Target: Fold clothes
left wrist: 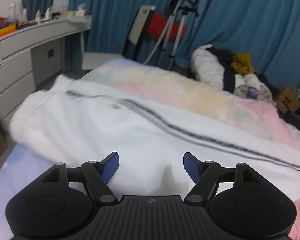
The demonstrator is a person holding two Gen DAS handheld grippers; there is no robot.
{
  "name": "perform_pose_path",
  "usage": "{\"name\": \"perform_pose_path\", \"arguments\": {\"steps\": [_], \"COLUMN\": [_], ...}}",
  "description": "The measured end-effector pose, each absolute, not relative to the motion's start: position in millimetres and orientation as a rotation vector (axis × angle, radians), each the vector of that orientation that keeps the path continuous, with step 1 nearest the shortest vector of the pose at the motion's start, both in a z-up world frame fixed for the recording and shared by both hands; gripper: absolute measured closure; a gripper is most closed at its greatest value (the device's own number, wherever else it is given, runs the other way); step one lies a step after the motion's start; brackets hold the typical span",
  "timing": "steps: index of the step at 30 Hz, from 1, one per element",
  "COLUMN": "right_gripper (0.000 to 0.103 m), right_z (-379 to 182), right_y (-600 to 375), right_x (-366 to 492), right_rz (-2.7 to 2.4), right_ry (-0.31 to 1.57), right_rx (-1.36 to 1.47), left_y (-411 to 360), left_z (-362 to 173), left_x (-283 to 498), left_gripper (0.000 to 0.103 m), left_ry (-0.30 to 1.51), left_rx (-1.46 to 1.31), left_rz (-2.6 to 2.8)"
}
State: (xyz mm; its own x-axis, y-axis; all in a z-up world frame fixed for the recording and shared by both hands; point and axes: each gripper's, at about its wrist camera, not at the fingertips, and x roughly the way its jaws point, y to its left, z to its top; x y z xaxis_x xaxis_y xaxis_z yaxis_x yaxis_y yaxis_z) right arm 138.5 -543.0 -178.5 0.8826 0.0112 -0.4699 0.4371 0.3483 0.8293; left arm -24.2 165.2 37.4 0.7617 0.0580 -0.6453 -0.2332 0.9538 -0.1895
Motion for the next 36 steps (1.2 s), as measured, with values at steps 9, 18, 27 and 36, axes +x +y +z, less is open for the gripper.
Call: {"name": "perform_pose_path", "arguments": {"steps": [9,18,27,36], "right_gripper": [0.092,0.092,0.092,0.092], "right_z": [-173,-179,-175,-117], "right_y": [-543,-542,-534,-499], "right_x": [137,141,145,146], "right_rz": [-0.285,-0.315,-0.33,-0.334], "right_ry": [0.414,0.447,0.471,0.371], "right_rx": [1.157,1.137,1.02,0.761], "left_y": [87,75,77,79], "left_z": [-4,-74,-77,-75], "left_x": [77,102,106,104], "left_gripper": [0.027,0.026,0.024,0.024], "left_ry": [0.645,0.721,0.729,0.726], "left_rx": [-0.119,-0.029,-0.021,-0.004], "left_rz": [0.064,0.004,-0.002,-0.008]}}
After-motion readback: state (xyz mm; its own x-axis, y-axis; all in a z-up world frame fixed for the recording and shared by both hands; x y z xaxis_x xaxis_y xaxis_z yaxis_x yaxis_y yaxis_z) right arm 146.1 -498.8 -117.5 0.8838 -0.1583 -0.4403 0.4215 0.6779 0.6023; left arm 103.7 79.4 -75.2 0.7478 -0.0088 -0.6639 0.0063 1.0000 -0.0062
